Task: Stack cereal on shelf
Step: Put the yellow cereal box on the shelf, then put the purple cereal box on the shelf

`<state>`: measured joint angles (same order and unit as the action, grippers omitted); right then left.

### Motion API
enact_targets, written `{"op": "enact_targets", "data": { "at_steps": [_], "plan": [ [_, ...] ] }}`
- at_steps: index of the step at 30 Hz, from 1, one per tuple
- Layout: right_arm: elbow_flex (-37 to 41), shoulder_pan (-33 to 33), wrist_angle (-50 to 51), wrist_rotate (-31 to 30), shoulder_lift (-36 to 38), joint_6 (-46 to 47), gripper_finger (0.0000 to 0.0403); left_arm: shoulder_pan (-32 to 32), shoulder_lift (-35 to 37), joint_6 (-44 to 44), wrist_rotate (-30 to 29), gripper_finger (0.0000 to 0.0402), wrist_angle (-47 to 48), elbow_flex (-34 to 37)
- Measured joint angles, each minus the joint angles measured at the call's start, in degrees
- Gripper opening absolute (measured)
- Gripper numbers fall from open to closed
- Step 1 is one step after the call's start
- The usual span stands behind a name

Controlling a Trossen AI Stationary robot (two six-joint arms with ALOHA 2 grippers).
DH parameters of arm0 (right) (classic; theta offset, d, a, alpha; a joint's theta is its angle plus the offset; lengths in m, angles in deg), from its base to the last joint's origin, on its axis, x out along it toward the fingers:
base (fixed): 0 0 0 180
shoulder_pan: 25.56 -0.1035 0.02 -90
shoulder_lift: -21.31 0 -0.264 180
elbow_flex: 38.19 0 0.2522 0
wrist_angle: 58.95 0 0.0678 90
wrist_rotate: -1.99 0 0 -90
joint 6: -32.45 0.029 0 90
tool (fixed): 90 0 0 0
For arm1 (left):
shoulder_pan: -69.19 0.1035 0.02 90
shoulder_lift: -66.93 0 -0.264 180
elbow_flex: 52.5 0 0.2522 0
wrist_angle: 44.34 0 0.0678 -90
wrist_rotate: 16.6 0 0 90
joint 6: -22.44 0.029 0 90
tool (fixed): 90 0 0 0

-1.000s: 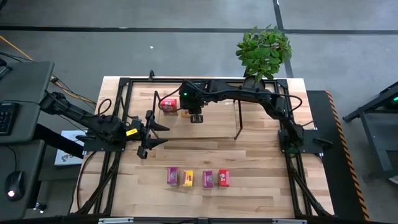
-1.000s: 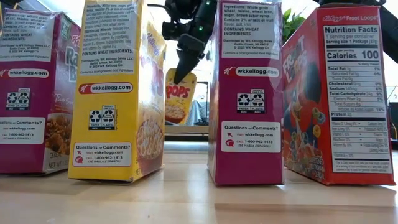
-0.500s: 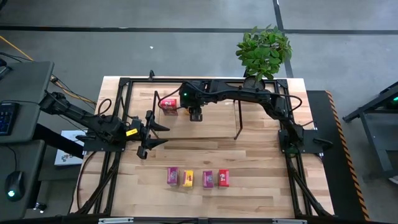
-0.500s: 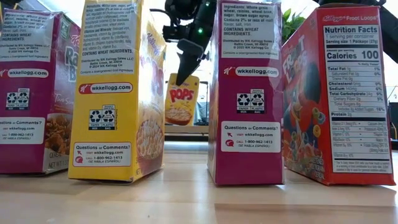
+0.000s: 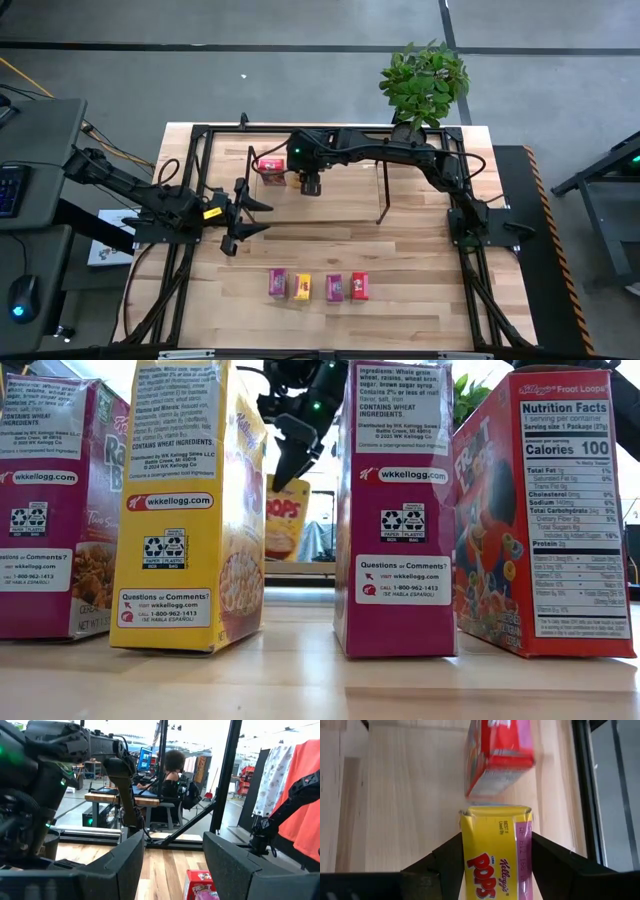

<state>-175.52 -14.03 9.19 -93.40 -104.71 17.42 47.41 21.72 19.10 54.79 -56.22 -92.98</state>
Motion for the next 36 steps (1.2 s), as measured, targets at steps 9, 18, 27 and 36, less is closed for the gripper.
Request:
{"op": "enact_targets", "data": {
  "at_steps": [9, 18, 27, 36],
  "plan": [
    [0.0, 0.2, 2.7, -0.6, 0.0, -0.3, 0.0195, 0.0, 0.0, -0.5, 0.0, 0.0195, 1.6, 0.0],
    [-0.8, 0.2, 4.1, -3.1, 0.0, -0.5, 0.0195, 0.0, 0.0, -0.5, 0.0, 0.0195, 1.6, 0.0],
    [-5.0, 0.2, 4.5, -2.9, 0.1, -0.5, 0.0195, 0.0, 0.0, -0.5, 0.0, 0.0195, 1.6, 0.0],
    [-5.0, 0.2, 4.6, 0.5, 0.1, 1.0, 0.0195, 0.0, 0.0, -0.5, 0.0, 0.0195, 1.6, 0.0]
  ]
}}
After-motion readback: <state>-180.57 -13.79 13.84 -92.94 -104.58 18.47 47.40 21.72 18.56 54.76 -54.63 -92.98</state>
